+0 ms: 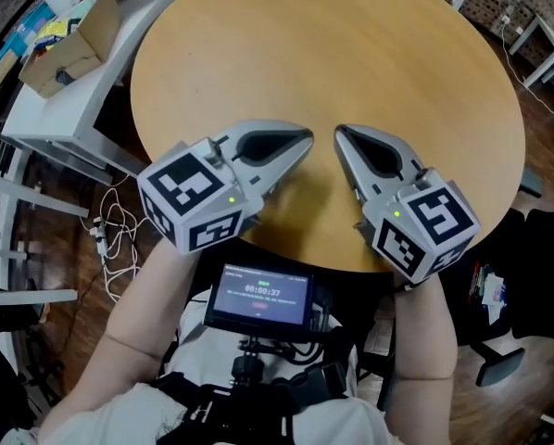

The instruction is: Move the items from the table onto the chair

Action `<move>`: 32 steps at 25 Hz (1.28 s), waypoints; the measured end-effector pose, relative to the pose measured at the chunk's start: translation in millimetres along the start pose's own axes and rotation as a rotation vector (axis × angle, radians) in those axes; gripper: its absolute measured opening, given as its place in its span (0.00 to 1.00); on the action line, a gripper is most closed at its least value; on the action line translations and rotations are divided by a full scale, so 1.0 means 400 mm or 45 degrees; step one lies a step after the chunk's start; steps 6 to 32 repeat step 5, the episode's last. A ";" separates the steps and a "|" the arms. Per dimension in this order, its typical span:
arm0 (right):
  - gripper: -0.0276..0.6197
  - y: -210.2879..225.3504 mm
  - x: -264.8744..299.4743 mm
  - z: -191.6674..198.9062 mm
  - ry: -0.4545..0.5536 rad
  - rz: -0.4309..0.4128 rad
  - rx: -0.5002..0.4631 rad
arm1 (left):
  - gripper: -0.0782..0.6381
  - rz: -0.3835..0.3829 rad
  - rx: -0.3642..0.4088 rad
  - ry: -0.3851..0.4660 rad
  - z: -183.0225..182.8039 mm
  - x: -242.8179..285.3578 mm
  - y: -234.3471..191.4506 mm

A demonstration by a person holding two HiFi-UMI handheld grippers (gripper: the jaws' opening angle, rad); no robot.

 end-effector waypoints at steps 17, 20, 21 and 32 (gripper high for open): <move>0.05 -0.005 0.004 -0.002 -0.003 0.000 -0.001 | 0.12 0.000 -0.003 0.001 0.000 -0.006 -0.002; 0.05 -0.005 0.004 -0.002 -0.003 0.000 -0.001 | 0.12 0.000 -0.003 0.001 0.000 -0.006 -0.002; 0.05 -0.005 0.004 -0.002 -0.003 0.000 -0.001 | 0.12 0.000 -0.003 0.001 0.000 -0.006 -0.002; 0.05 -0.005 0.004 -0.002 -0.003 0.000 -0.001 | 0.12 0.000 -0.003 0.001 0.000 -0.006 -0.002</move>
Point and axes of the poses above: the fingertips, and each gripper's own axes: x forward along the fingers, y to its right, z out of its underside, the point moved 6 cm from there along -x, backward along the fingers, and after that the axes turned 6 degrees about z, right-handed, at the moved point
